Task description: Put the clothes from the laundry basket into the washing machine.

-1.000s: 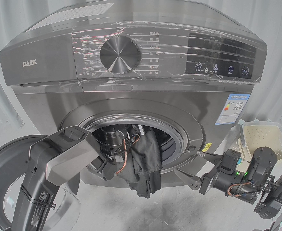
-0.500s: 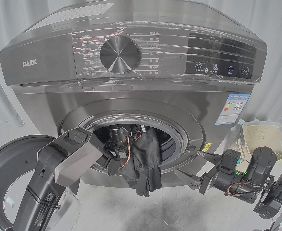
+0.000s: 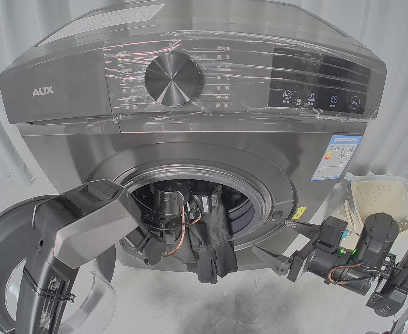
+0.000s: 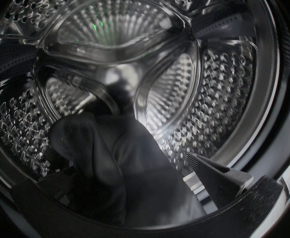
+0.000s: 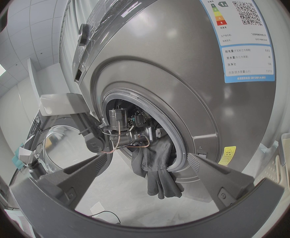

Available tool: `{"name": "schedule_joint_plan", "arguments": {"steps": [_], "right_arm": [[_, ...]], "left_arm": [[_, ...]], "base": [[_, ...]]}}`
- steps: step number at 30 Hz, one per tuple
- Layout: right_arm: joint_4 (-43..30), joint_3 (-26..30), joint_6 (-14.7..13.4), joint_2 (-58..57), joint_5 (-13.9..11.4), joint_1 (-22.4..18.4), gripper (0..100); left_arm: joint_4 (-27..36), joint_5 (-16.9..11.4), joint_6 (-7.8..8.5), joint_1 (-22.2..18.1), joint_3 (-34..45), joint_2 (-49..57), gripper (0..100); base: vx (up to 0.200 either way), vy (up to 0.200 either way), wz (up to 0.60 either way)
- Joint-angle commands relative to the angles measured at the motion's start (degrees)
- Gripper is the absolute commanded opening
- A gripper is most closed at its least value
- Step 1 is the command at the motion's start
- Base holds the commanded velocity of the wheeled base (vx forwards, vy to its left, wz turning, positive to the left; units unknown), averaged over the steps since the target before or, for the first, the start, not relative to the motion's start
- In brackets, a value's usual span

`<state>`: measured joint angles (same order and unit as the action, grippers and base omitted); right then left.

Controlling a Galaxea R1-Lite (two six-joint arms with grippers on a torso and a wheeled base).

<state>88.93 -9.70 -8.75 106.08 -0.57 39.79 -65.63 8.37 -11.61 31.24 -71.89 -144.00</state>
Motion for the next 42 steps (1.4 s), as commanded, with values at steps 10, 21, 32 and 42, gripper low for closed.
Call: {"name": "schedule_joint_plan", "arguments": {"steps": [10, 21, 32, 42], "right_arm": [[0.01, -0.23, 0.05, 1.06, -0.04, 0.11, 100], [0.01, -0.23, 0.05, 1.06, -0.22, 0.2, 100], [0.01, -0.32, 0.05, 1.06, -0.22, 0.2, 100], [0.01, -0.4, 0.05, 0.97, -0.22, 0.2, 100]], "left_arm": [[14.13, -2.31, 4.75, 1.63, 11.59, 10.14, 100], [15.62, -2.31, 6.24, 1.63, 12.74, 6.8, 100], [15.45, -2.31, 6.6, 1.1, 12.91, 6.09, 0], [9.47, 1.21, 2.03, -0.22, -1.06, 1.0, 0]], "base": [[0.0, 0.0, 0.0], [0.0, 0.0, 0.0], [0.0, 0.0, 0.0], [0.0, 0.0, 0.0]]}}
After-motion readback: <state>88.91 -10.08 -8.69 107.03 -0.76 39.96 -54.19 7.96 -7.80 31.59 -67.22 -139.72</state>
